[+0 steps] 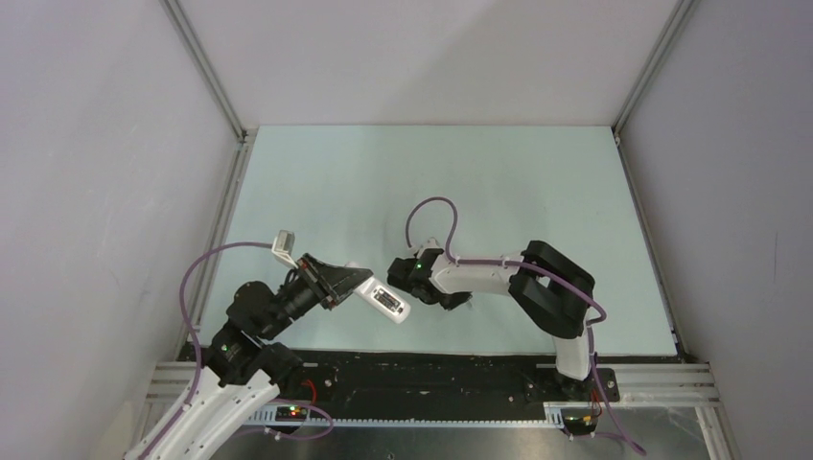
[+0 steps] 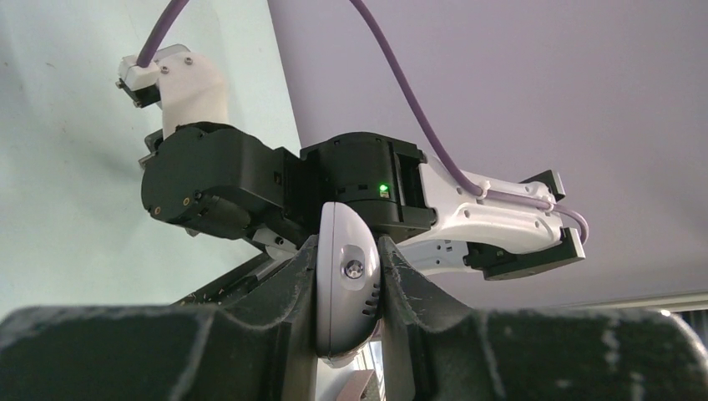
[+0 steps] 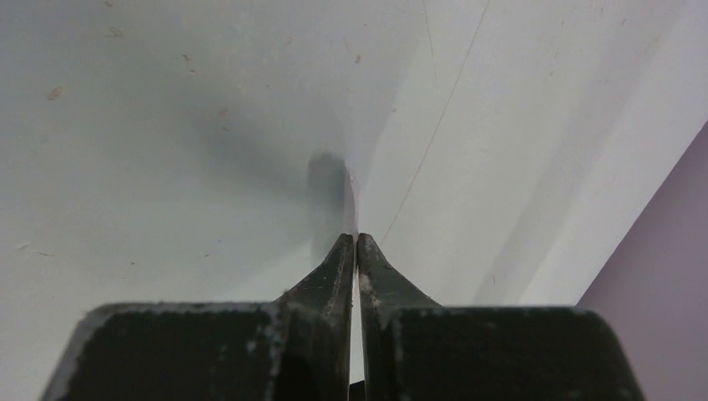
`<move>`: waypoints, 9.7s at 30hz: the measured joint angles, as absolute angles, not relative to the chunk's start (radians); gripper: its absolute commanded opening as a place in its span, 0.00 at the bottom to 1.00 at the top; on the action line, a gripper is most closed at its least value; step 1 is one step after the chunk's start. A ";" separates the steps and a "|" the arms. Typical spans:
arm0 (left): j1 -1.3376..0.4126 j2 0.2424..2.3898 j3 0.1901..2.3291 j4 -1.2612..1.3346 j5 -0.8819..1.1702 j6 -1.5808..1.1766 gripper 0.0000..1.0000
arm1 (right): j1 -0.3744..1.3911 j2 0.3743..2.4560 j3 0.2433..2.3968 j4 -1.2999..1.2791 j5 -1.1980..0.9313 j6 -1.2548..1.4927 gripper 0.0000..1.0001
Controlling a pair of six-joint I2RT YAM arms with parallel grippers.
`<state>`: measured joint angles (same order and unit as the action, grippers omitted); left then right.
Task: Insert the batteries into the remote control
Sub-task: Adjust the battery cover at the center of the board, then pick up the battery cover at the center of the board, then load the battery cover into the remote control.
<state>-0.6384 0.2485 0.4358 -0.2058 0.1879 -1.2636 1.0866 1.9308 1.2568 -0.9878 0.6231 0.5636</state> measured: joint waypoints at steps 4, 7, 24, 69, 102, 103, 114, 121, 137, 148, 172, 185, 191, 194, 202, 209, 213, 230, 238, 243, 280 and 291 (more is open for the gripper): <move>-0.638 0.247 0.436 -0.209 0.187 -1.264 0.00 | 1.105 1.950 1.270 -0.981 0.617 0.564 0.21; -0.638 0.247 0.436 -0.212 0.187 -1.264 0.01 | 1.122 1.966 1.278 -0.965 0.606 0.564 0.29; -0.638 0.245 0.436 -0.221 0.186 -1.264 0.01 | 1.104 1.798 1.225 -0.821 0.464 0.596 0.71; -0.638 0.255 0.435 -0.224 0.186 -1.257 0.01 | 0.914 1.570 0.865 -0.563 0.198 0.590 0.37; -0.638 0.320 0.432 -0.227 0.168 -1.252 0.03 | 0.983 1.158 0.948 -0.858 0.258 0.553 0.26; -0.638 0.327 0.432 -0.227 0.166 -1.248 0.03 | 0.987 1.149 0.974 -0.880 0.260 0.549 0.26; -0.638 0.485 0.461 -0.203 0.160 -1.211 0.00 | 1.077 1.150 1.261 -1.036 0.270 0.521 0.28; -0.638 0.530 0.461 -0.148 0.164 -1.211 0.01 | 1.143 1.238 1.412 -1.061 0.231 0.465 0.28; -0.638 0.529 0.461 -0.114 0.171 -1.213 0.02 | 1.262 1.461 1.671 -1.122 0.184 0.334 0.31; -0.638 0.507 0.453 -0.091 0.192 -1.253 0.02 | 1.289 1.536 1.715 -1.155 0.175 0.277 0.33; -0.638 0.495 0.453 -0.076 0.195 -1.268 0.02 | 1.295 1.580 1.753 -1.180 0.227 0.257 0.34; -0.638 0.504 0.453 -0.076 0.195 -1.266 0.02 | 1.301 1.603 1.770 -1.189 0.228 0.257 0.35; -0.638 0.504 0.453 -0.076 0.195 -1.262 0.02 | 1.301 1.615 1.779 -1.198 0.228 0.257 0.37; -0.638 0.504 0.453 -0.076 0.194 -1.254 0.01 | 1.301 1.621 1.789 -1.205 0.228 0.257 0.38; -0.638 0.504 0.453 -0.078 0.181 -1.221 0.01 | 1.289 1.629 1.811 -1.216 0.220 0.262 0.39; -0.638 0.504 0.453 -0.096 0.167 -1.196 0.01 | 1.271 1.644 1.813 -1.214 0.199 0.271 0.39; -0.638 0.503 0.453 -0.101 0.162 -1.190 0.01 | 1.266 1.655 1.813 -1.214 0.186 0.276 0.39; -0.638 0.503 0.453 -0.123 0.136 -1.126 0.00 | 1.243 1.678 1.814 -1.198 0.144 0.288 0.38; -0.638 0.501 0.453 -0.123 0.128 -1.116 0.00 | 1.226 1.679 1.814 -1.195 0.132 0.304 0.38; -0.638 0.501 0.453 -0.123 0.125 -1.116 0.00 | 1.224 1.681 1.814 -1.192 0.125 0.306 0.38; -0.639 0.495 0.453 -0.124 0.143 -1.141 0.02 | 1.253 1.726 1.835 -1.177 0.169 0.253 0.40; -0.639 0.494 0.453 -0.123 0.160 -1.178 0.02 | 1.253 1.726 1.859 -1.169 0.176 0.234 0.41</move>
<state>-0.6392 0.4942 0.4534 -0.1230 0.1596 -1.1778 1.2530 1.7260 1.8591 -1.1690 0.1761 0.2344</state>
